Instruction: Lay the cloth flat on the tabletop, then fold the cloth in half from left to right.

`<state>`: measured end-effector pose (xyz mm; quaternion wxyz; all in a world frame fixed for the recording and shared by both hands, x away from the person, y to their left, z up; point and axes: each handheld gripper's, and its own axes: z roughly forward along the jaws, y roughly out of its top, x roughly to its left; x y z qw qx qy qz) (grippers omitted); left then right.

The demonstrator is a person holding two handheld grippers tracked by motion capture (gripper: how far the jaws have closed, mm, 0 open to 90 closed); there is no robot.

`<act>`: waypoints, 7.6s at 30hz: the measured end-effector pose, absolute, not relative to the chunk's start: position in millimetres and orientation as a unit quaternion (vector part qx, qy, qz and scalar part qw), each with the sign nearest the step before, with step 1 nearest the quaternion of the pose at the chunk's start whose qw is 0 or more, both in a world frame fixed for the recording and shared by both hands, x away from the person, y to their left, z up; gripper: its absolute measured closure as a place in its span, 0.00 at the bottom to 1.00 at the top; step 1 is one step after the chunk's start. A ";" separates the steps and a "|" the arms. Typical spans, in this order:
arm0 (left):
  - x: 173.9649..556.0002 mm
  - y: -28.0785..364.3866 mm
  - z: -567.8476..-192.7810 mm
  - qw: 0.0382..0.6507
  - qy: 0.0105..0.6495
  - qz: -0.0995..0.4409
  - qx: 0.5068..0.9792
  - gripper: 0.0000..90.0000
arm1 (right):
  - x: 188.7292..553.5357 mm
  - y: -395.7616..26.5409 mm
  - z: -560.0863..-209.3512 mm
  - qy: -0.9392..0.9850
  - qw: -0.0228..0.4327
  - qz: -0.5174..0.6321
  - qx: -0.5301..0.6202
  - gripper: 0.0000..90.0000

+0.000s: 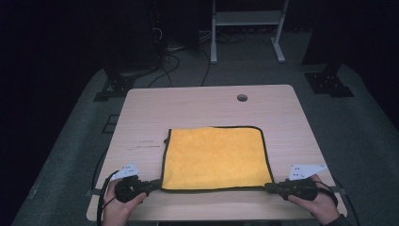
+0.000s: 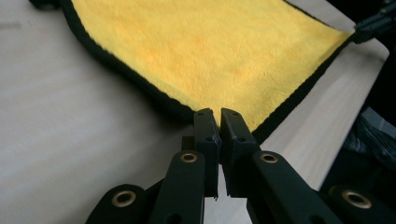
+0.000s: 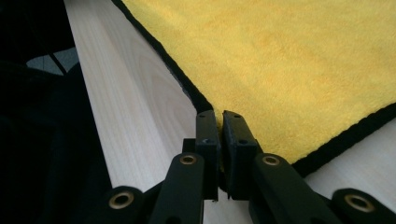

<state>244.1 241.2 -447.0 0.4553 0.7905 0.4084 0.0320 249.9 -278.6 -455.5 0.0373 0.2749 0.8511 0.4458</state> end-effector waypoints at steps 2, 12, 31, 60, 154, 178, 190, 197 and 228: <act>238.4 239.7 -450.8 0.445 0.410 0.023 0.795 0.95 | 247.6 -278.2 -456.9 0.857 0.035 0.438 0.270 0.94; 231.3 241.6 -458.9 0.436 0.413 0.020 0.800 0.89 | 244.0 -279.5 -460.8 0.865 0.029 0.428 0.260 0.80; 276.7 246.7 -453.1 0.430 0.394 0.147 0.799 0.45 | 286.0 -307.5 -464.0 0.821 0.155 0.419 0.355 0.37; 325.4 256.7 -483.1 0.334 0.445 0.196 0.807 0.00 | 314.1 -336.7 -486.4 0.800 0.189 0.359 0.443 0.21; 369.2 94.8 -428.8 0.533 0.304 0.024 0.789 0.96 | 314.4 -337.3 -486.5 0.801 0.188 0.360 0.440 0.21; 389.5 2.9 -442.8 0.541 0.269 -0.048 0.795 0.96 | 314.9 -338.5 -486.5 0.804 0.187 0.360 0.435 0.21; 397.4 -33.2 -447.8 0.547 0.259 -0.071 0.792 0.96 | 314.9 -338.8 -486.4 0.804 0.187 0.360 0.434 0.21; 400.6 -52.4 -458.7 0.545 0.265 -0.096 0.790 0.96 | 314.9 -339.1 -486.4 0.805 0.186 0.361 0.433 0.21; 392.3 2.1 -441.3 0.495 0.277 0.002 0.823 0.68 | 315.0 -339.3 -486.5 0.805 0.186 0.361 0.432 0.21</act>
